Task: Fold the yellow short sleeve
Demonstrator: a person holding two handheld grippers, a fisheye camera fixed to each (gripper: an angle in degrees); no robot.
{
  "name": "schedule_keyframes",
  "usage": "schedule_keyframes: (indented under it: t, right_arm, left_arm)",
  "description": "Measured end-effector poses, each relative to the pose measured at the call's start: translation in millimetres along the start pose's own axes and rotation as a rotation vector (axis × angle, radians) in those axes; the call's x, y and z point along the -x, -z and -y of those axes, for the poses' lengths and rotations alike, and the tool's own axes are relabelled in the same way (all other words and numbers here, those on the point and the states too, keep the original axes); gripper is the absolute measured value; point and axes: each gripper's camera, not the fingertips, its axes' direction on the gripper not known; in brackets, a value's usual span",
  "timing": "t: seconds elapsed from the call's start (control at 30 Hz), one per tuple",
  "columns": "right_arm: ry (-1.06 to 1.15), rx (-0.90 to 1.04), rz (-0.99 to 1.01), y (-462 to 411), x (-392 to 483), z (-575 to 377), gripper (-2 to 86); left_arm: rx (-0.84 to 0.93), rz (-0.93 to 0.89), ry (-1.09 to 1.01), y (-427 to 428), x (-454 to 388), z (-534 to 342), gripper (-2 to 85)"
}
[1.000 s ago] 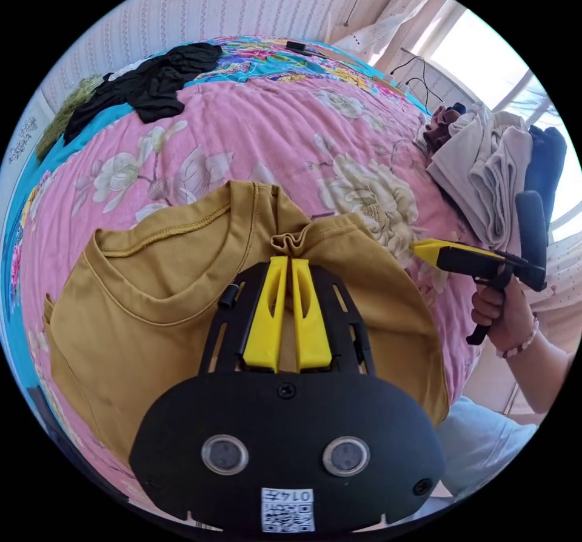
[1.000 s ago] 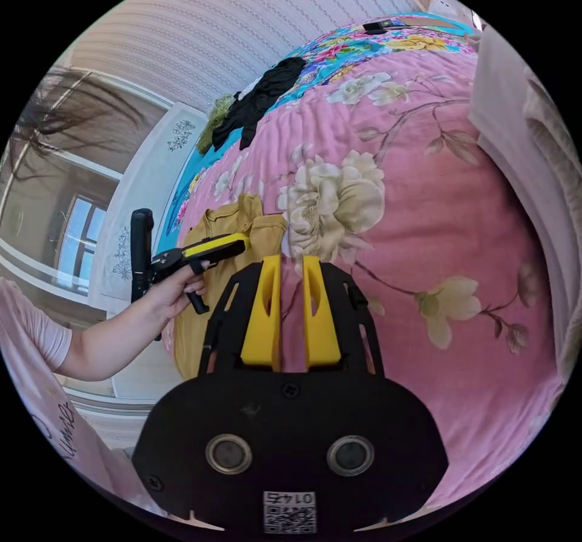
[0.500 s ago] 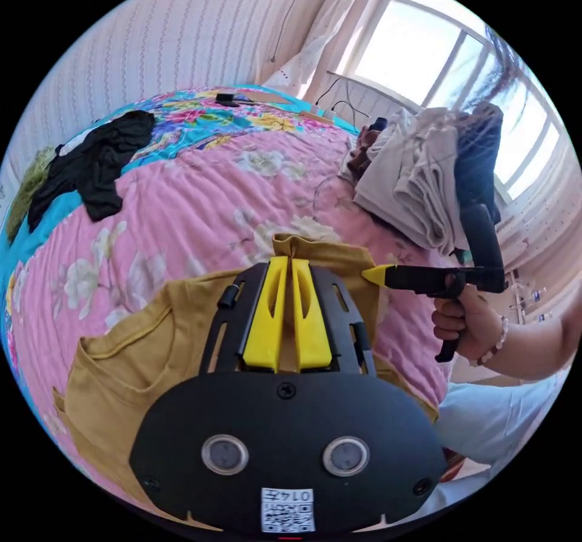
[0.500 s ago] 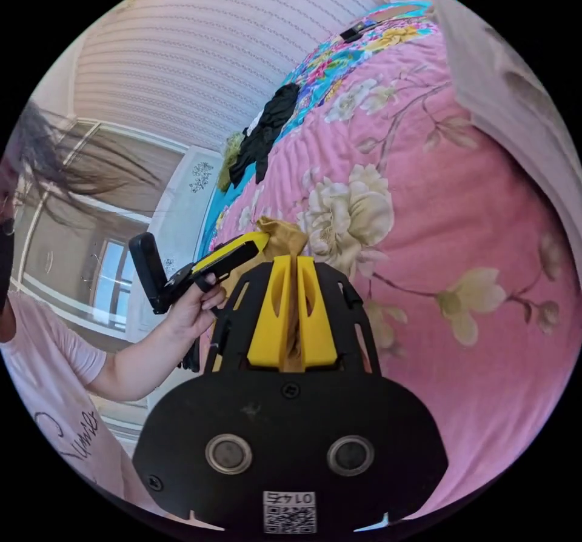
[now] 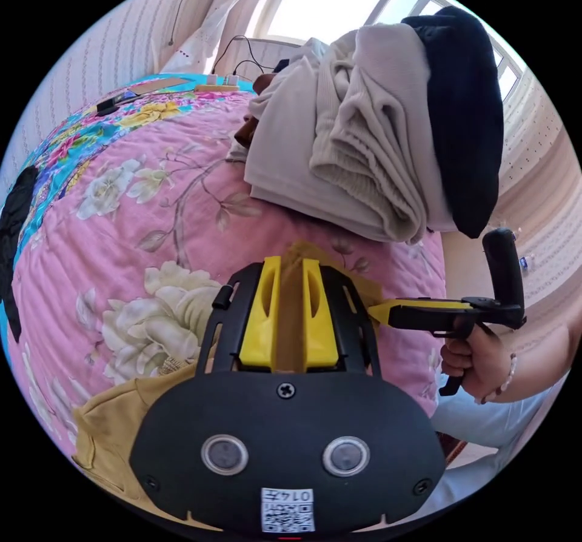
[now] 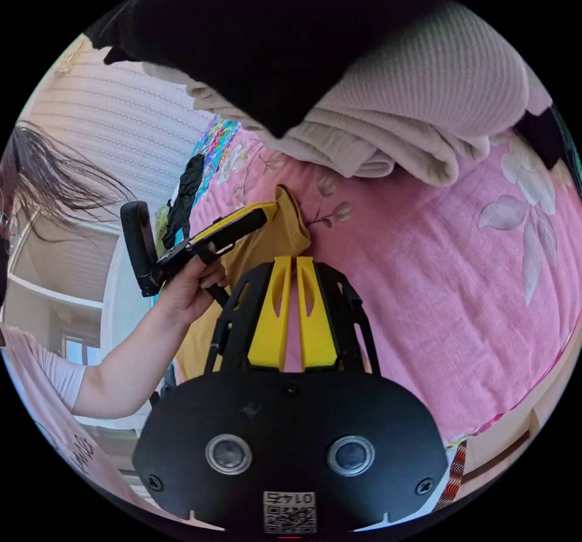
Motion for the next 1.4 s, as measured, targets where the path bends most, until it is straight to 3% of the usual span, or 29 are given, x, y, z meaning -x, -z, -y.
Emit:
schedule_keyframes:
  t: [0.2,0.37,0.6,0.87,1.1,1.27,1.4]
  right_arm:
    - [-0.025,0.008,0.018,-4,5,-4,1.2]
    - [-0.042,-0.008,-0.035,-1,18,-3,1.6]
    - [0.363,0.163,-0.132,-38,126,-21,2.0]
    - [0.797,0.405,0.115,-162,287,-66,2.2]
    - [1.112,0.626,0.217,-299,453,-115,3.7]
    - [1.172,0.643,0.113,-372,539,-131,7.2]
    - [1.213,0.770,0.004,-437,579,-159,6.6]
  left_arm:
    - [-0.073,0.061,0.059,65,18,-31,6.3]
    - [-0.154,0.145,0.193,137,28,-110,5.7]
    - [-0.178,0.360,0.555,227,46,-268,5.3]
    - [-0.226,0.631,0.976,343,84,-455,-0.3]
    - [-0.290,0.649,1.086,376,125,-523,-0.7]
    - [-0.347,0.507,1.105,390,157,-545,3.4]
    - [-0.321,0.413,1.098,388,167,-554,2.1]
